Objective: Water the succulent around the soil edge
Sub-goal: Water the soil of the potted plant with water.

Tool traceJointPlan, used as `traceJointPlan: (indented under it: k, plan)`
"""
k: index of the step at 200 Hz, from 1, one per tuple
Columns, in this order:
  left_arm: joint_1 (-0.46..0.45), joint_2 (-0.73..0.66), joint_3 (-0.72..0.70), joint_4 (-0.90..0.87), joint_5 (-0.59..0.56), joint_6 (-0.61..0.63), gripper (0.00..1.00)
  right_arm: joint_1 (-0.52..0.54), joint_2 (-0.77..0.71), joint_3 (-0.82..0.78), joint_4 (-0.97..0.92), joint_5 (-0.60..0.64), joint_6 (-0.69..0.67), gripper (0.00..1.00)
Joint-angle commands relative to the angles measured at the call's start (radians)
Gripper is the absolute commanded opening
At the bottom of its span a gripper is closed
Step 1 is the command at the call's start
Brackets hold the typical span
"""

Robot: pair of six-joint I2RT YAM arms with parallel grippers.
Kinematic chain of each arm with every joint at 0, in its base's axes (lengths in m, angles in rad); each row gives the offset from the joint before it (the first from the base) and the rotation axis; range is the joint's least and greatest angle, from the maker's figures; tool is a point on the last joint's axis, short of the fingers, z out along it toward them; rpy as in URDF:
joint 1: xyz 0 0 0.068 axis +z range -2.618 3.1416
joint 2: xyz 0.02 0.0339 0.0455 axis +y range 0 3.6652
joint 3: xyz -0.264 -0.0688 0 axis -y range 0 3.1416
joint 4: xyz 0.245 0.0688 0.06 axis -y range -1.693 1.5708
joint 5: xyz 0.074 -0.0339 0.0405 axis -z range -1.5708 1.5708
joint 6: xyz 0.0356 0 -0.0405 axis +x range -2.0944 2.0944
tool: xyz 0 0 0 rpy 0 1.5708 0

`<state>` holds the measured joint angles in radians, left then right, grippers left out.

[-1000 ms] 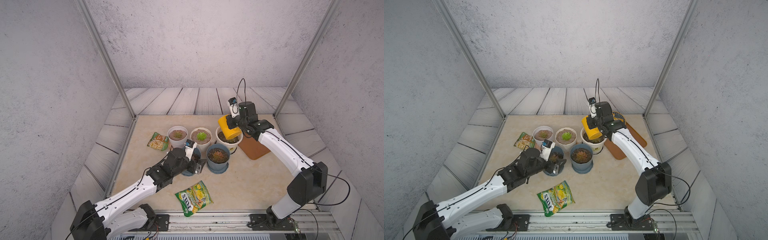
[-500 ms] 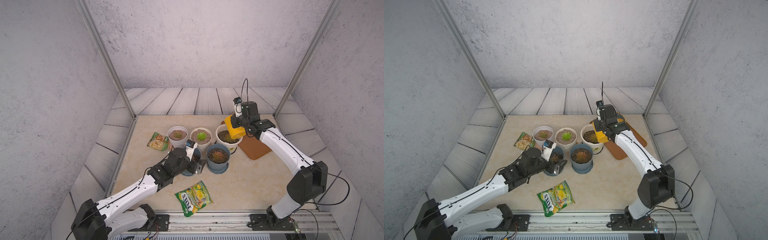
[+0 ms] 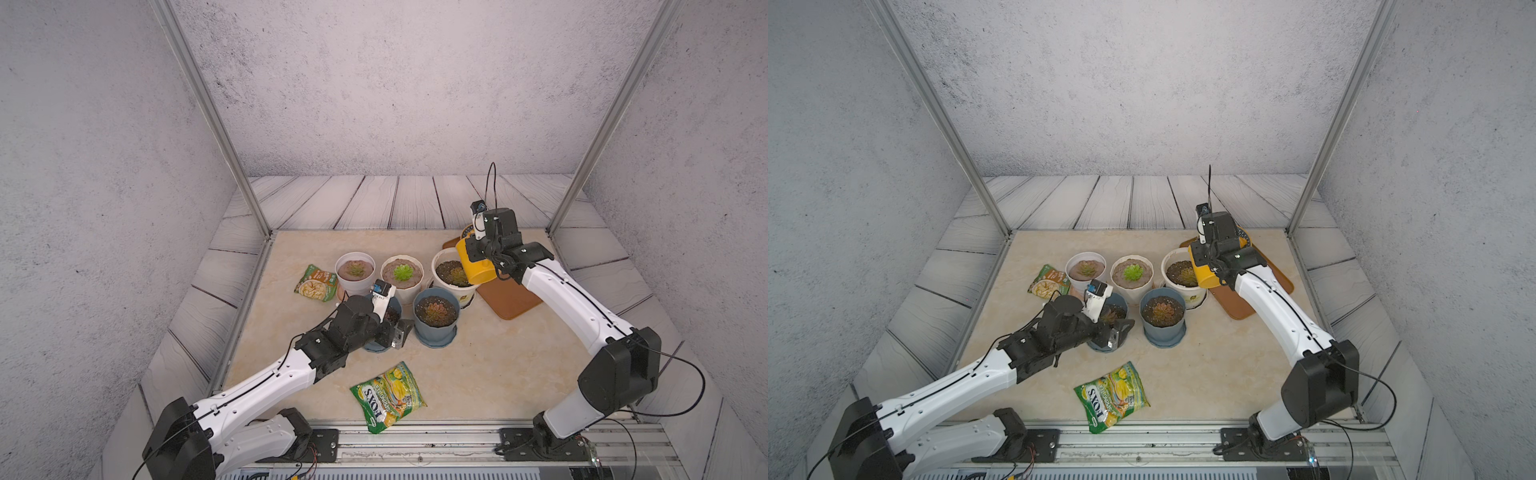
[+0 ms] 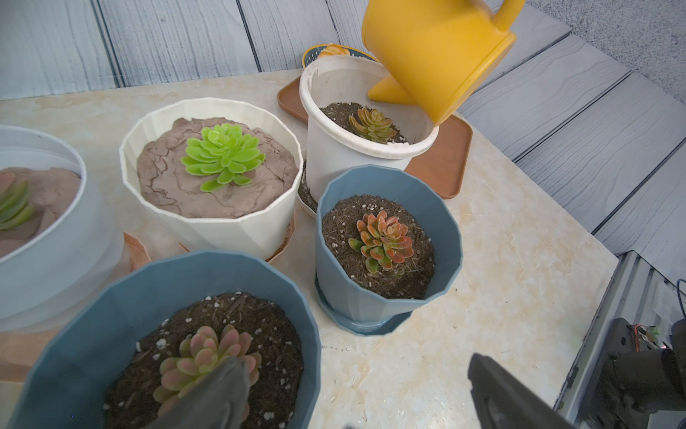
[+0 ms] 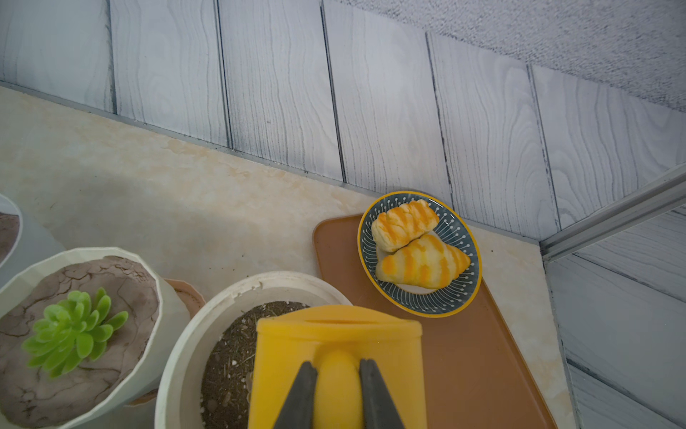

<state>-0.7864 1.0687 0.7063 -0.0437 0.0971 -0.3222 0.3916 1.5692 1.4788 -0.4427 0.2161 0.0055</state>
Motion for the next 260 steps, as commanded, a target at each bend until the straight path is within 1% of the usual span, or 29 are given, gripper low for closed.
traceJointPlan:
  k: [1, 120, 167, 193, 260]
  plan:
    - [0.004, 0.005, 0.02, 0.019, 0.006, -0.008, 0.98, -0.008, -0.083, -0.018, -0.015, 0.042, -0.004, 0.0]
    - [0.004, -0.011, 0.012, 0.022, -0.003, -0.015, 0.98, -0.008, -0.24, -0.124, -0.111, -0.035, 0.089, 0.0]
    - [0.004, -0.018, 0.007, 0.031, -0.002, -0.021, 0.98, -0.008, -0.316, -0.169, -0.147, -0.05, 0.103, 0.0]
    - [0.004, -0.017, 0.007, 0.032, 0.001, -0.023, 0.98, -0.007, -0.342, -0.168, -0.172, -0.064, 0.108, 0.0]
    - [0.004, -0.026, 0.004, 0.031, -0.005, -0.023, 0.98, -0.006, -0.365, -0.152, -0.223, -0.181, 0.141, 0.0]
